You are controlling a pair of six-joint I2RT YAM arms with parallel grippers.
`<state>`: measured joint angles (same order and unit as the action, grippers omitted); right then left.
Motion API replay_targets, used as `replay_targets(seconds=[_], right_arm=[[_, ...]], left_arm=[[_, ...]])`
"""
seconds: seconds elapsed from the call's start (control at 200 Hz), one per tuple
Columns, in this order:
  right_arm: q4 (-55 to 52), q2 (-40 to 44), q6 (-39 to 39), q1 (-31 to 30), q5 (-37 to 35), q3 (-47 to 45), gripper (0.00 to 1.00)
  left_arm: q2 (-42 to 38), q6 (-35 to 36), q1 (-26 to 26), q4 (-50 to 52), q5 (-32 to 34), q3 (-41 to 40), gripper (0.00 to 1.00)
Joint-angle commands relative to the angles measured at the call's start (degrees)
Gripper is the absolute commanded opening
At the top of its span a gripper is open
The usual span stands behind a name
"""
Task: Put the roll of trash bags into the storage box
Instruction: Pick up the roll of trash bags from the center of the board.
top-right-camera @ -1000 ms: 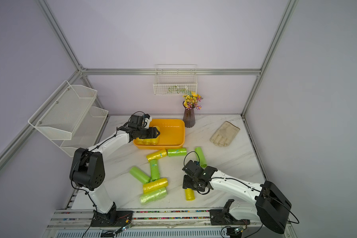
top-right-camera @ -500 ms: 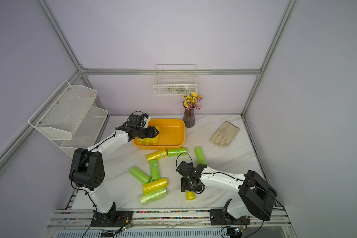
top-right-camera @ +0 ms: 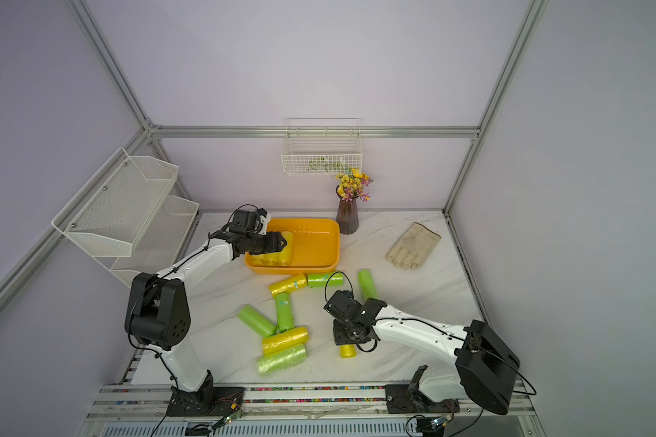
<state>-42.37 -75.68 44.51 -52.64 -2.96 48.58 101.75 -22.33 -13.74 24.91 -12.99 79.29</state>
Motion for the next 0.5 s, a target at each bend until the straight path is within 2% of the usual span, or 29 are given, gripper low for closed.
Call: replay_targets(seconds=[0.0, 0.085, 0.195, 0.265, 0.495], right_arm=[[1.0, 2.1, -4.9, 0.8, -4.7, 5.1, 0.40], [4.7, 2.3, -9.2, 2.8, -4.2, 7.4, 0.40], [13.1, 2.6, -12.3, 8.3, 2.6, 9.0, 0.40], [17.3, 1.9, -14.1, 10.7, 4.4, 10.8, 0.39], [17.1, -10.8, -18.6, 16.7, 9.8, 26.7, 0.39]], left_arm=[[-4.6, -2.2, 0.5, -1.1, 1.1, -1.2, 0.70], [-6.4, -3.0, 0.4, -1.9, 2.0, -3.1, 0.70], [-8.2, -2.5, 0.4, -1.1, 3.2, -4.3, 0.71], [-9.1, -2.1, 0.5, 0.0, 4.7, -4.6, 0.72], [-7.4, -1.8, 2.8, 0.3, 5.7, -2.4, 0.73]])
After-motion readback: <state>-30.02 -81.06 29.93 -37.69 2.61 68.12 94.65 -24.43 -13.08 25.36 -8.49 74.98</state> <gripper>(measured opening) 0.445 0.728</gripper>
